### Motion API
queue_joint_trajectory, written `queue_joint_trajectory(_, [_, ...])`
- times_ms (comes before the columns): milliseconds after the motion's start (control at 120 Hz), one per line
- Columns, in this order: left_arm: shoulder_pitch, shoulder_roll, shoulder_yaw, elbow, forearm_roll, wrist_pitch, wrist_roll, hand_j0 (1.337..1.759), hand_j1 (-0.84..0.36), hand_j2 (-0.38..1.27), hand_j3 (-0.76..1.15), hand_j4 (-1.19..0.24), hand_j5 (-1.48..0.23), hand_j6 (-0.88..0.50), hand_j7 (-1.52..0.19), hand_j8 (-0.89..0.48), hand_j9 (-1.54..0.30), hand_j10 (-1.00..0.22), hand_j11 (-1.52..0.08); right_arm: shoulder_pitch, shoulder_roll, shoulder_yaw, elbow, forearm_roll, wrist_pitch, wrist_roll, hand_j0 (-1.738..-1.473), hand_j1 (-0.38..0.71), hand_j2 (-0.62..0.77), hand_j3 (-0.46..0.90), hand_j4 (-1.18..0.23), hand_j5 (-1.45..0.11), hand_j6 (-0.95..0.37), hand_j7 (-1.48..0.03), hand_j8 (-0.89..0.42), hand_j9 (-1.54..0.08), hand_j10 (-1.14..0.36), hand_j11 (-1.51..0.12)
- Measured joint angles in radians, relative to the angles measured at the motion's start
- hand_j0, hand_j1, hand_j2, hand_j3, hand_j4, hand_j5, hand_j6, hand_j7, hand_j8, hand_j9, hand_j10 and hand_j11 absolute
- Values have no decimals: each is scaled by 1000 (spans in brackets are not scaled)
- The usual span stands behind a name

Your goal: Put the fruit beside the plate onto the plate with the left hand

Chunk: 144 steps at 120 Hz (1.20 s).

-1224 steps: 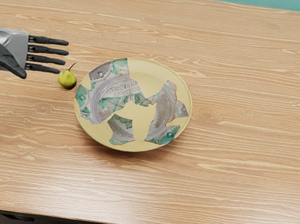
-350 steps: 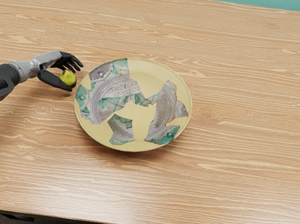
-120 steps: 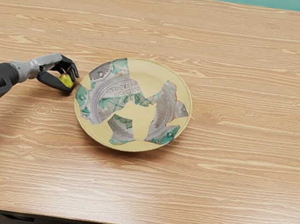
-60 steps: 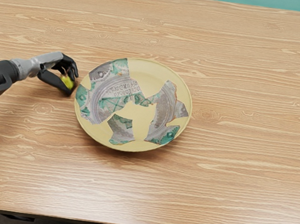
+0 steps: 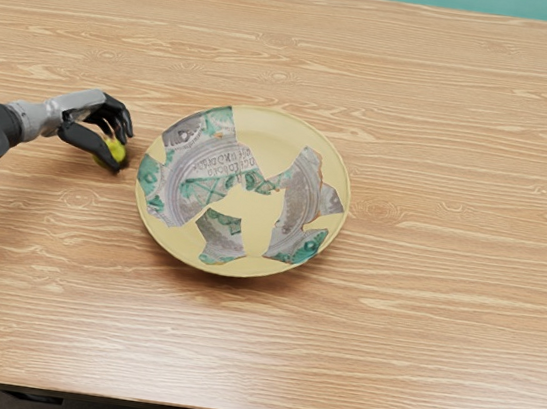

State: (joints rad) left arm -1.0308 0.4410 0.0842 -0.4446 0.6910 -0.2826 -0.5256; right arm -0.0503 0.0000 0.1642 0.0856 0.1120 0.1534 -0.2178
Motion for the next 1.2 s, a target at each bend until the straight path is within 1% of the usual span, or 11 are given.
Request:
queue_joint_trajectory(350, [-35, 37, 1, -10, -1, -39, 0, 1656, -370, 568, 0, -754, -1025, -754, -1025, -527, -1014, -550, -1007, 2, 0, 0, -1, 0, 0, 0, -1658, -349, 0, 0, 0, 0, 0, 0, 0, 0, 0, 0])
queue_joint_trajectory(417, [-44, 44, 0, -13, -1, -47, 0, 1656, -356, 555, 0, -762, -1018, -761, -1016, -543, -1008, -586, -1006, 3, 0, 0, -1, 0, 0, 0, -1658, -349, 0, 0, 0, 0, 0, 0, 0, 0, 0, 0])
queue_joint_trajectory(475, [-53, 69, 0, -28, -2, -54, 0, 1656, -369, 595, 0, -773, -1025, -759, -1025, -540, -1012, -565, -1010, 3, 0, 0, -1, 0, 0, 0, -1658, -349, 0, 0, 0, 0, 0, 0, 0, 0, 0, 0])
queue_joint_trajectory(517, [-64, 87, 0, -43, -2, -57, 1, 1656, -360, 557, 0, -774, -1024, -762, -1023, -546, -1011, -577, -1010, 3, 0, 0, -1, 0, 0, 0, -1658, -349, 0, 0, 0, 0, 0, 0, 0, 0, 0, 0])
queue_joint_trajectory(542, [-72, 100, 1, -53, -1, -61, 1, 1656, -370, 602, 0, -778, -1026, -761, -1026, -545, -1011, -551, -1011, 3, 0, 0, -1, 0, 0, 0, -1658, -349, 0, 0, 0, 0, 0, 0, 0, 0, 0, 0])
queue_joint_trajectory(600, [-84, 109, 0, -74, -2, -69, 3, 1657, -381, 631, 0, -777, -1026, -765, -1024, -565, -1006, -596, -1010, 3, 0, 0, -1, 0, 0, 0, -1658, -349, 0, 0, 0, 0, 0, 0, 0, 0, 0, 0])
queue_joint_trajectory(742, [-105, 145, -1, -110, -3, -92, 6, 1657, -394, 653, 0, -770, -1036, -763, -1036, -558, -1023, -572, -1017, 4, 0, 0, -1, 0, 0, 0, -1658, -349, 0, 0, 0, 0, 0, 0, 0, 0, 0, 0])
queue_joint_trajectory(825, [-121, 154, -1, -126, -3, -106, 9, 1657, -367, 596, 0, -769, -1038, -764, -1038, -553, -1027, -560, -1017, 4, 0, 0, -1, 0, 0, 0, -1658, -349, 0, 0, 0, 0, 0, 0, 0, 0, 0, 0])
queue_joint_trajectory(883, [-133, 157, -1, -133, -5, -118, 10, 1657, -367, 504, 0, -761, -1037, -767, -1037, -554, -1030, -557, -1022, 4, 0, 0, 0, 0, 0, 0, -1658, -349, 0, 0, 0, 0, 0, 0, 0, 0, 0, 0])
queue_joint_trajectory(1017, [-152, 159, -1, -140, -5, -144, 12, 1656, -396, 519, 0, -768, -1042, -768, -1043, -534, -1033, -525, -1028, 5, 0, 0, 0, 0, 0, 0, -1658, -349, 0, 0, 0, 0, 0, 0, 0, 0, 0, 0])
queue_joint_trajectory(1200, [-189, 157, -2, -142, -5, -178, 16, 1656, -410, 489, 0, -772, -1045, -778, -1044, -555, -1033, -595, -1026, 7, 0, 0, 0, 0, 0, 0, -1658, -349, 0, 0, 0, 0, 0, 0, 0, 0, 0, 0])
